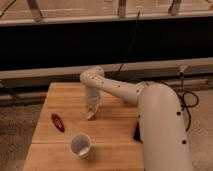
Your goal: Wipe the white sponge on the table
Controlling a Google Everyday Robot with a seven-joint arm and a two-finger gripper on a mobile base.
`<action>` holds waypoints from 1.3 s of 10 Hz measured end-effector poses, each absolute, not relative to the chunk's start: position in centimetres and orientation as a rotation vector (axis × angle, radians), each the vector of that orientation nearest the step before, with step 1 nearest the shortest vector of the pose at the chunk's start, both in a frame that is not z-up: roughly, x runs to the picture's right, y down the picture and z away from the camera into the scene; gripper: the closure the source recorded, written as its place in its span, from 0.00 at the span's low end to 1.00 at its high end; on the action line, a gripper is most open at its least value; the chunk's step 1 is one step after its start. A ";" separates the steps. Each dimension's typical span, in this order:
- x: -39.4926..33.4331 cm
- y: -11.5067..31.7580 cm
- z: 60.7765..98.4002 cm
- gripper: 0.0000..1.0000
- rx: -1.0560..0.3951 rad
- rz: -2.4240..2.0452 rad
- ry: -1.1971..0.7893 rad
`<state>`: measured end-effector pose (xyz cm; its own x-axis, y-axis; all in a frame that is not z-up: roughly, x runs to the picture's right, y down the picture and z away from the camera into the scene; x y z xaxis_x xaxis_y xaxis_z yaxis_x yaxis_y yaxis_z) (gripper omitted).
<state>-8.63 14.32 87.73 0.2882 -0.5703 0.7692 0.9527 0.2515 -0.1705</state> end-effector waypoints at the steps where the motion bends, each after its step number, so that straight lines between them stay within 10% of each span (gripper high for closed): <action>1: -9.9 14.5 87.6 0.97 -0.711 -1.168 -0.672; 13: -16.5 9.6 90.9 0.97 -0.642 -1.278 -0.711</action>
